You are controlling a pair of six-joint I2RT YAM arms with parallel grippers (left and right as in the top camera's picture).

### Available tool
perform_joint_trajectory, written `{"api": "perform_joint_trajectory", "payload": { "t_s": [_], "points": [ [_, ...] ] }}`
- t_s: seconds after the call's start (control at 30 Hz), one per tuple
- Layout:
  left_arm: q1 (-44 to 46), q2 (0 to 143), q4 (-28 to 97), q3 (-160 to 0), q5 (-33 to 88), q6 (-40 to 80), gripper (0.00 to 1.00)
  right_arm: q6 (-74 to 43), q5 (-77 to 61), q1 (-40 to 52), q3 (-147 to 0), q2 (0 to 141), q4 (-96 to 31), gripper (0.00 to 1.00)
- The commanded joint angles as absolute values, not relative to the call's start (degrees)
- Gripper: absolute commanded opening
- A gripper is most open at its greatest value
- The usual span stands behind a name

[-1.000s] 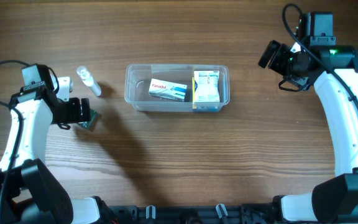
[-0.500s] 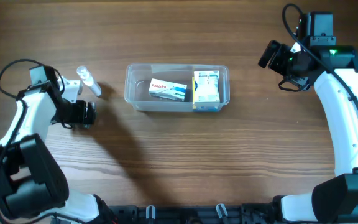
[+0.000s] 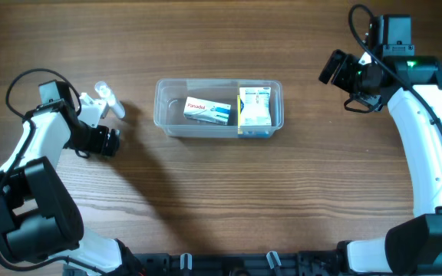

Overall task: Pack container
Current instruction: 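Lower the left gripper and grasp the Zam-Buk tin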

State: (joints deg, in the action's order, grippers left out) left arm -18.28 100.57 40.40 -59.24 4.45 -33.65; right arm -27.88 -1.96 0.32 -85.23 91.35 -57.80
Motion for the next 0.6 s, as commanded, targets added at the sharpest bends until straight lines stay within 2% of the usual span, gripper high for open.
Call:
{"api": "perform_joint_trajectory", "payload": {
  "t_s": [0.0, 0.4, 0.43, 0.5, 0.57],
  "points": [
    [-18.5, 102.1, 39.7, -60.2, 5.6, -37.4, 1.0, -28.5, -2.7, 0.4, -85.8, 90.2, -57.6, 1.0],
    [-18.5, 105.7, 37.9, -60.2, 5.6, -37.3, 0.99, -28.5, -2.7, 0.4, -85.8, 90.2, -57.6, 1.0],
    [-18.5, 105.7, 37.8, -60.2, 5.6, -37.3, 0.95, -28.5, -2.7, 0.4, -85.8, 90.2, -57.6, 1.0],
    [-18.5, 105.7, 37.9, -60.2, 5.6, -37.3, 0.79, -28.5, -2.7, 0.4, -85.8, 90.2, -57.6, 1.0],
    [-18.5, 105.7, 37.9, -60.2, 5.6, -36.8, 0.56, -28.5, -2.7, 0.4, -85.8, 90.2, -57.6, 1.0]
  ]
}}
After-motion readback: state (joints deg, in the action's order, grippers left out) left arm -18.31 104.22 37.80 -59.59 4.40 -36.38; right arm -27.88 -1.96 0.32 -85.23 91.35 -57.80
